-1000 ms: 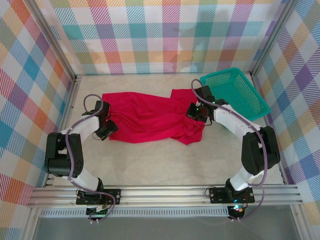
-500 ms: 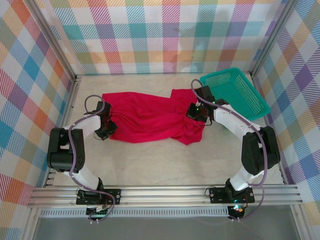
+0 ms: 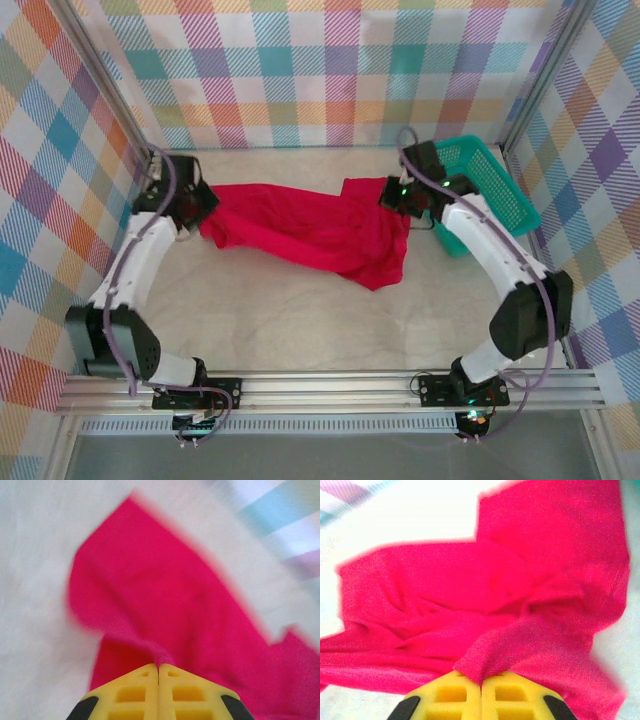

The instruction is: Fold the inside-out t-shirt

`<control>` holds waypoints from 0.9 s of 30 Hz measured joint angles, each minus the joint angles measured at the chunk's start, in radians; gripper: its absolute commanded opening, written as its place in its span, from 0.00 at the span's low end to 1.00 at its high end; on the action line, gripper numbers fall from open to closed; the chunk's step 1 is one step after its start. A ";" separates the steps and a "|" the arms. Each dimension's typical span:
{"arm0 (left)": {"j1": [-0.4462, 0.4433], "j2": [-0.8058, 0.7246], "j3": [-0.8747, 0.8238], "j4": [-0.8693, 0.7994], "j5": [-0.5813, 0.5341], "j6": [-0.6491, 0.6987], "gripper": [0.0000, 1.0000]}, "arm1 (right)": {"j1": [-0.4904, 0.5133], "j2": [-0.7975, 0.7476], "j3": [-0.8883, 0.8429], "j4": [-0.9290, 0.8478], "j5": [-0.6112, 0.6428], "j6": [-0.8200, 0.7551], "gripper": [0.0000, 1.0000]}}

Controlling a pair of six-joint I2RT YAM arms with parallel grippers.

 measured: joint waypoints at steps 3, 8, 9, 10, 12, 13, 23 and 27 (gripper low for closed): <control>0.022 -0.086 0.219 -0.002 -0.016 0.001 0.00 | -0.019 -0.066 0.205 -0.054 0.027 -0.023 0.00; 0.083 -0.180 0.533 -0.010 -0.032 0.032 0.00 | -0.027 -0.167 0.539 -0.132 0.086 -0.062 0.00; 0.089 -0.184 0.590 -0.015 -0.034 0.045 0.00 | -0.027 -0.192 0.594 -0.148 0.101 -0.072 0.00; 0.090 -0.184 0.636 -0.023 -0.037 0.060 0.00 | -0.027 -0.213 0.636 -0.164 0.115 -0.080 0.00; 0.090 -0.194 0.707 -0.039 -0.041 0.087 0.00 | -0.027 -0.255 0.697 -0.192 0.143 -0.092 0.00; 0.090 -0.198 0.729 -0.048 -0.041 0.099 0.00 | -0.027 -0.277 0.714 -0.203 0.155 -0.099 0.00; 0.090 -0.169 0.743 -0.153 -0.026 0.179 0.00 | -0.027 -0.293 0.725 -0.285 0.106 -0.106 0.00; 0.090 -0.159 0.747 -0.197 -0.017 0.205 0.00 | -0.027 -0.261 0.729 -0.320 0.072 -0.109 0.00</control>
